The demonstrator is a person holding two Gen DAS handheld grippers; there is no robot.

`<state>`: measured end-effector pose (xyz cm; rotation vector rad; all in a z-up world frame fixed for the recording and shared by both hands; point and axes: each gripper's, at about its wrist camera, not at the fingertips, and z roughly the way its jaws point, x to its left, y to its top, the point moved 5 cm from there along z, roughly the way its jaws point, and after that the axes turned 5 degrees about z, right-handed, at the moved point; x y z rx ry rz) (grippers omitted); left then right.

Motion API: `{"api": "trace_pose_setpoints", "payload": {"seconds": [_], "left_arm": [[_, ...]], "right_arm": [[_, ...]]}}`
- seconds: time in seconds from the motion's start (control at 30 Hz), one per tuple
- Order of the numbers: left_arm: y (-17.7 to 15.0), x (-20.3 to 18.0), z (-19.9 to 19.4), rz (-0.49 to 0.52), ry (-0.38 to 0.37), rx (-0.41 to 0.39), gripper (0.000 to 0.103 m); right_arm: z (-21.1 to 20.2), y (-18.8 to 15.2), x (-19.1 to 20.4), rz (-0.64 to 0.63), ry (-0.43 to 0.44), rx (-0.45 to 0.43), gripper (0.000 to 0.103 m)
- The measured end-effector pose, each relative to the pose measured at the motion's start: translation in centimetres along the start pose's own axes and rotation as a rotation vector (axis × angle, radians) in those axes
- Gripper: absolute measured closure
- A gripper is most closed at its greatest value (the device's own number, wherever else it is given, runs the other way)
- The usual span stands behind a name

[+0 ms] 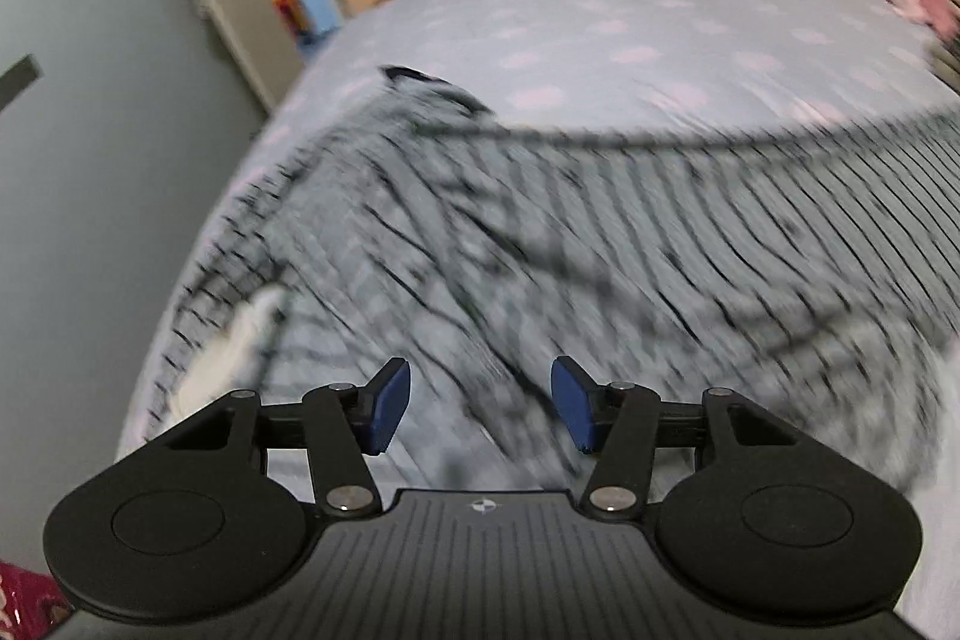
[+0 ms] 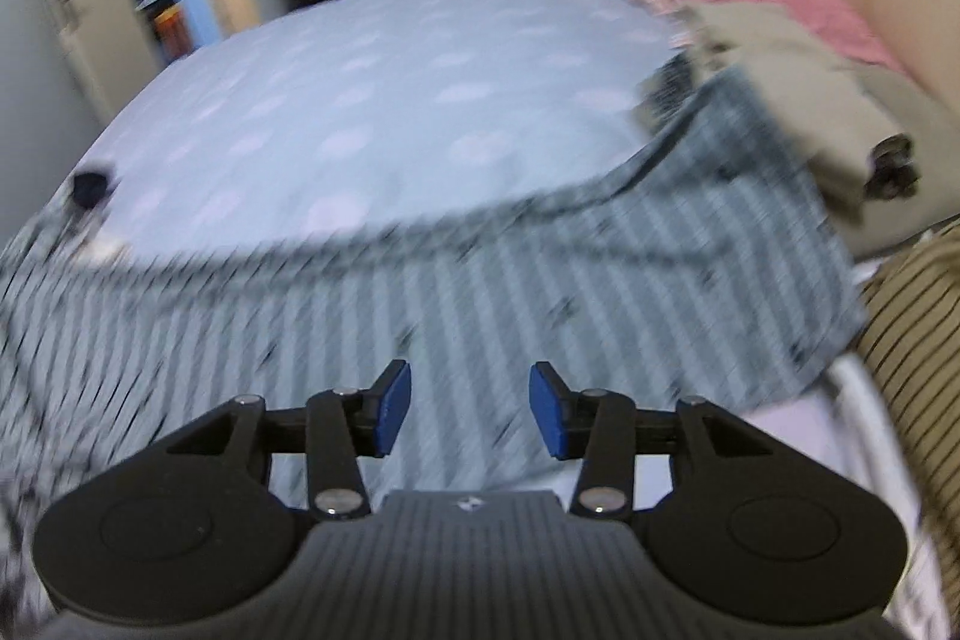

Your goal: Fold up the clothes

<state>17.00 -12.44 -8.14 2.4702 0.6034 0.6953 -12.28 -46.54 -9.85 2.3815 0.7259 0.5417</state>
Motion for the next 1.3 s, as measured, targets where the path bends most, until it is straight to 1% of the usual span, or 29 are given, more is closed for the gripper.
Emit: {"api": "trace_pose_setpoints", "payload": {"seconds": [0.1,0.13,0.17,0.23,0.3,0.37,0.43,0.5,0.57,0.6,0.63,0.67,0.7,0.77,0.8,0.87,0.97,1.07,1.17,1.27,1.3], "left_arm": [[-2.4,-2.8,-1.0,0.081,-0.071,0.003,0.05],[-3.2,-3.7,-1.3,0.106,-0.095,0.002,0.046],[-4.0,-4.7,-1.5,0.128,-0.116,0.008,0.044],[-5.6,-6.7,-1.7,0.18,-0.152,0.023,0.044],[-6.9,-8.7,-1.4,0.256,-0.155,0.038,0.044],[-8.1,-10.4,-0.9,0.331,-0.136,0.052,0.044],[-9.2,-11.8,-0.2,0.396,-0.115,0.068,0.045],[-9.8,-12.4,1.2,0.423,-0.085,0.104,0.048],[-10.1,-12.7,2.5,0.436,-0.067,0.143,0.055],[-10.2,-12.8,2.9,0.436,-0.068,0.155,0.057],[-10.2,-12.9,3.2,0.433,-0.069,0.166,0.063],[-10.1,-13.0,3.2,0.43,-0.074,0.177,0.072],[-10.1,-13.2,3.3,0.426,-0.08,0.189,0.075],[-9.9,-13.3,3.0,0.424,-0.076,0.198,0.087],[-9.7,-13.1,2.7,0.411,-0.095,0.205,0.088],[-9.4,-12.8,2.1,0.38,-0.144,0.219,0.09],[-8.9,-12.6,0.4,0.32,-0.243,0.212,0.091],[-8.2,-13.8,-2.1,0.273,-0.369,0.171,0.091],[-7.2,-15.9,-4.5,0.225,-0.501,0.118,0.091],[-5.3,-17.6,-6.9,0.105,-0.647,0.032,0.091],[-4.8,-17.9,-7.1,0.085,-0.665,0.018,0.091]], "right_arm": [[-0.7,-3.9,2.6,-0.061,0.045,0.045,0.053],[-0.9,-5.2,3.4,-0.085,0.057,0.058,0.053],[-1.1,-6.4,4.3,-0.11,0.066,0.07,0.053],[-1.4,-8.7,5.9,-0.136,0.093,0.1,0.053],[-1.6,-10.8,7.4,-0.137,0.121,0.13,0.053],[-1.8,-13.2,8.9,-0.152,0.141,0.158,0.053],[-2.1,-15.6,10.3,-0.195,0.161,0.185,0.053],[-2.3,-17.8,11.8,-0.266,0.188,0.208,0.053],[-2.5,-19.2,12.9,-0.347,0.208,0.202,0.052],[-2.6,-19.5,13.2,-0.382,0.217,0.193,0.05],[-2.8,-19.6,13.3,-0.408,0.223,0.172,0.048],[-3.1,-19.7,13.4,-0.427,0.229,0.146,0.044],[-3.3,-19.6,13.5,-0.442,0.234,0.117,0.039],[-3.7,-19.3,13.5,-0.46,0.244,0.055,0.035],[-3.9,-19.2,13.5,-0.464,0.25,0.033,0.035],[-3.9,-18.8,13.5,-0.462,0.257,0.023,0.035],[-3.4,-18.4,13.0,-0.42,0.258,0.06,0.035],[-3.2,-18.0,12.7,-0.366,0.268,0.095,0.035],[-3.5,-17.3,12.5,-0.331,0.272,0.092,0.035],[-4.2,-16.5,12.1,-0.303,0.281,0.071,0.035],[-4.4,-16.4,11.9,-0.297,0.283,0.065,0.035]]}}
